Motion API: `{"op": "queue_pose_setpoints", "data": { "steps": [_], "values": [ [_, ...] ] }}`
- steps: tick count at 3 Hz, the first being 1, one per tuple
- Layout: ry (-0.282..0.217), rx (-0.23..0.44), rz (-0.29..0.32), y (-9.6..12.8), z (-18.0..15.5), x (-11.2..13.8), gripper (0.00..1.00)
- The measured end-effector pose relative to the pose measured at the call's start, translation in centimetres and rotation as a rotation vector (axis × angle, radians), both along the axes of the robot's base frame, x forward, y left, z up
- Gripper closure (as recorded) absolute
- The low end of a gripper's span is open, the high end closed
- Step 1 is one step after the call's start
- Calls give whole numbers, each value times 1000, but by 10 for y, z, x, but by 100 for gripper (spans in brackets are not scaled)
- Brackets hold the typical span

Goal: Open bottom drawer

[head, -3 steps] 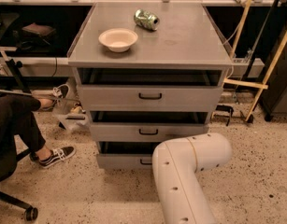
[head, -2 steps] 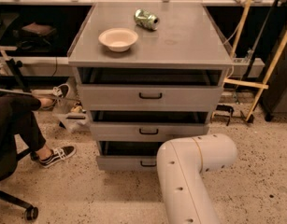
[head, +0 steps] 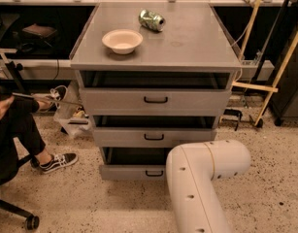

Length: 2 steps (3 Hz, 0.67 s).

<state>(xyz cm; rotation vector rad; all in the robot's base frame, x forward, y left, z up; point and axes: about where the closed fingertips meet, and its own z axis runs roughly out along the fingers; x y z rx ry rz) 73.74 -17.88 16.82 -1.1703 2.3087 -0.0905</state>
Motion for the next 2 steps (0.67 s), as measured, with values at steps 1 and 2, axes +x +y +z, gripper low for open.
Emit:
{"op": "queue_pose_setpoints", "data": {
  "steps": [1, 2],
  "values": [
    [1, 0, 3, 1, -1, -1, 100],
    [6, 4, 10, -1, -4, -9, 100]
  ]
}}
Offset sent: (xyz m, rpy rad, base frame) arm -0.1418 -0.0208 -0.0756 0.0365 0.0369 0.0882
